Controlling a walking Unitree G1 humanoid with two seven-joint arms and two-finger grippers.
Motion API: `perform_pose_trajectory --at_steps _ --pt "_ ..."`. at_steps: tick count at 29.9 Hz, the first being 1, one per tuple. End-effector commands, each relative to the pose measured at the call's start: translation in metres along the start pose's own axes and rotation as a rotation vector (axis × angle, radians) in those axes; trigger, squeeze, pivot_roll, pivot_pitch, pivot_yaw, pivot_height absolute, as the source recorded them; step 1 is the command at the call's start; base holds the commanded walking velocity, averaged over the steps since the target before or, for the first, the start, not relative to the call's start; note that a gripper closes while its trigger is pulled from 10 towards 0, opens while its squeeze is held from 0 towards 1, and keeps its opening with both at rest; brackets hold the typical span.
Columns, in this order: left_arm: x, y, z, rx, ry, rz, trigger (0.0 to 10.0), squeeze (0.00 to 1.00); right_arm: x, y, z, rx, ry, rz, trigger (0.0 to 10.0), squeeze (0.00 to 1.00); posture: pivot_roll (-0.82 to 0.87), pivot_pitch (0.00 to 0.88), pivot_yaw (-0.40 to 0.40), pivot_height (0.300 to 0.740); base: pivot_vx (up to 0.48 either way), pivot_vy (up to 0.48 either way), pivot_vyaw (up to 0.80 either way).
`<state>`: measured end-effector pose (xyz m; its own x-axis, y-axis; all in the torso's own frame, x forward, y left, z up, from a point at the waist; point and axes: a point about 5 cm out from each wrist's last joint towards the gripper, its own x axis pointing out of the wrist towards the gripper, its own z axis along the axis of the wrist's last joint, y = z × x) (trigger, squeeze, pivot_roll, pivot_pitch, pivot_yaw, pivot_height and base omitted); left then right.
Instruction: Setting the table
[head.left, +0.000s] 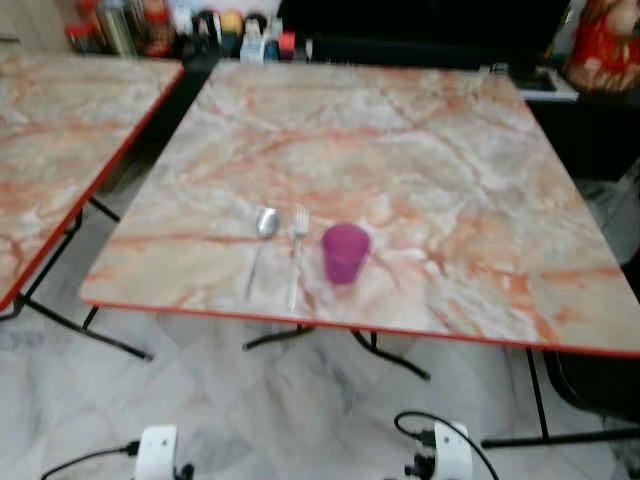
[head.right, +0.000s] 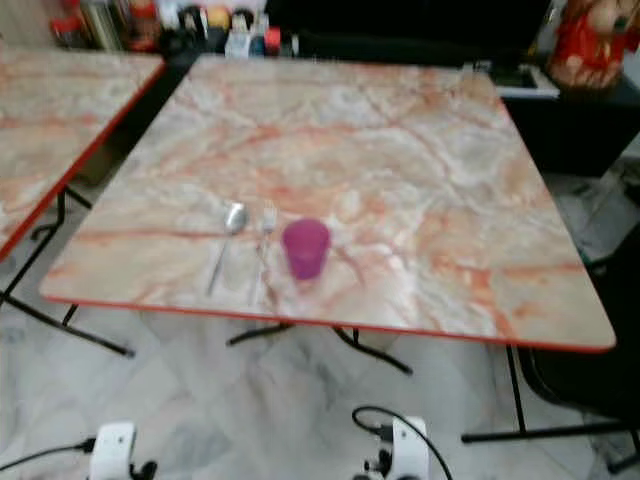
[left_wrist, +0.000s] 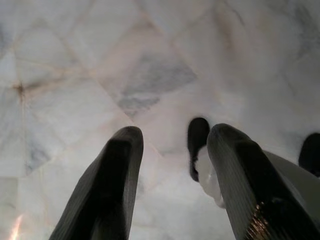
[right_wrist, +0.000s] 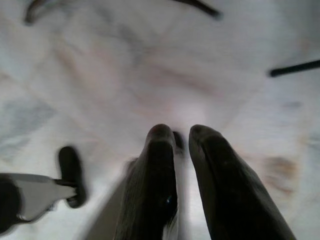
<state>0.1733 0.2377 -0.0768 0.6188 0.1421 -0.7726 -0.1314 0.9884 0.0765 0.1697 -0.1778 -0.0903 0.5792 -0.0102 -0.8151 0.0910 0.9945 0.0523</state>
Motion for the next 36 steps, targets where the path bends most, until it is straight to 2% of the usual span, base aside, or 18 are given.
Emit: perform_pose_trajectory --at_steps 1,10,19,24,26,27,28,36 --pt "-0.002 -0.005 -0.012 -0.008 0.042 -0.018 10.0 0.00 -0.001 -0.004 -0.006 0.002 0.023 -0.013 10.0 0.00 -0.06 0.161 0.000 0.740 0.000 -0.259 0.00" --pt "-0.001 -0.011 -0.012 -0.013 0.043 -0.025 10.0 0.00 -0.001 -0.004 -0.004 0.009 0.016 -0.005 10.0 0.00 -0.06 0.159 -0.003 0.740 0.000 -0.029 0.00" --pt "-0.002 -0.006 -0.013 -0.014 0.050 -0.028 10.0 0.00 -0.001 -0.005 -0.004 0.005 0.017 -0.011 10.0 0.00 -0.06 0.156 -0.006 0.740 0.000 0.000 0.00" --pt "-0.002 -0.007 -0.014 -0.009 0.052 -0.027 10.0 0.00 -0.001 -0.005 -0.004 0.010 0.018 -0.011 10.0 0.00 -0.06 0.156 -0.007 0.740 0.000 -0.390 0.00" --pt "-0.002 -0.011 -0.014 -0.009 0.052 -0.031 10.0 0.00 -0.001 -0.004 -0.005 0.012 0.023 -0.004 10.0 0.00 -0.06 0.155 -0.008 0.740 0.000 -0.412 0.00" --pt "-0.002 -0.020 -0.016 -0.009 0.054 -0.040 10.0 0.00 -0.001 -0.002 -0.005 0.010 0.031 0.011 10.0 0.00 -0.06 0.155 -0.007 0.740 0.000 -0.412 -0.44" --pt "-0.002 -0.023 -0.016 -0.008 0.056 -0.043 10.0 0.00 -0.001 -0.002 -0.005 0.009 0.033 0.014 10.0 0.00 -0.06 0.155 -0.008 0.740 0.000 -0.412 -0.44" --pt "-0.001 -0.024 -0.016 -0.018 0.056 -0.041 10.0 0.00 -0.001 -0.003 -0.004 -0.001 0.023 -0.002 10.0 0.00 -0.06 0.153 -0.009 0.740 0.000 -0.037 0.00"
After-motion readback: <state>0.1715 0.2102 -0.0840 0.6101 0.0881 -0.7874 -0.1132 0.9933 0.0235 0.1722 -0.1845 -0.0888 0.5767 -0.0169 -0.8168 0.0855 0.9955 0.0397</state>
